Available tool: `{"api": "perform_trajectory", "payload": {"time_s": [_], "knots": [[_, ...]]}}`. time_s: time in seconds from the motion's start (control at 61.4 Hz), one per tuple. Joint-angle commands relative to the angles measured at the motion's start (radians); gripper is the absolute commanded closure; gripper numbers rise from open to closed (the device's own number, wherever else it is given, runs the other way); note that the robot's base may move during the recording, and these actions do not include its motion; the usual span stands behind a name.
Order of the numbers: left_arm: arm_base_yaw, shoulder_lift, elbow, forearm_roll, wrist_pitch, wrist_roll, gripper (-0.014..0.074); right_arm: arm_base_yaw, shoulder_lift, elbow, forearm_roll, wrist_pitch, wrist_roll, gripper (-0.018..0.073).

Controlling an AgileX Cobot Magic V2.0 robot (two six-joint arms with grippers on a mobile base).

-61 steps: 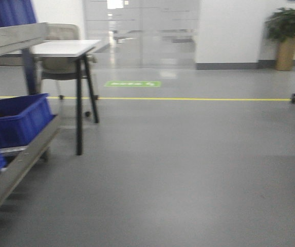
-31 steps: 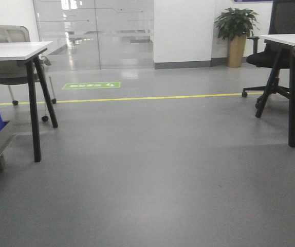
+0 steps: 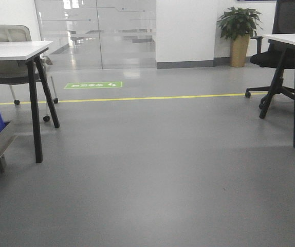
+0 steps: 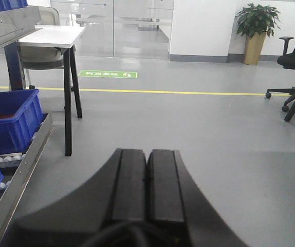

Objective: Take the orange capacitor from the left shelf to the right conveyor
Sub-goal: 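Drive the base away from the shelf holding the cylinder in the right gripper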

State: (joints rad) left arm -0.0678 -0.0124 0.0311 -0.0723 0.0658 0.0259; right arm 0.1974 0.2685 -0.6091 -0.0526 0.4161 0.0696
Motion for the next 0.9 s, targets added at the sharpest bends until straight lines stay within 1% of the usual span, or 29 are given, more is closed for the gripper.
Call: {"api": "perform_trajectory", "payload": {"time_s": [0.0, 0.88], "knots": [[-0.007, -0.011, -0.006, -0.002, -0.087, -0.001, 0.0723, -0.005, 0.011, -0.036, -0.015, -0.092, -0.002, 0.0484], [-0.007, -0.011, -0.006, -0.002, -0.087, -0.001, 0.0723, -0.005, 0.013, -0.036, -0.015, -0.09, -0.002, 0.0484]]}}
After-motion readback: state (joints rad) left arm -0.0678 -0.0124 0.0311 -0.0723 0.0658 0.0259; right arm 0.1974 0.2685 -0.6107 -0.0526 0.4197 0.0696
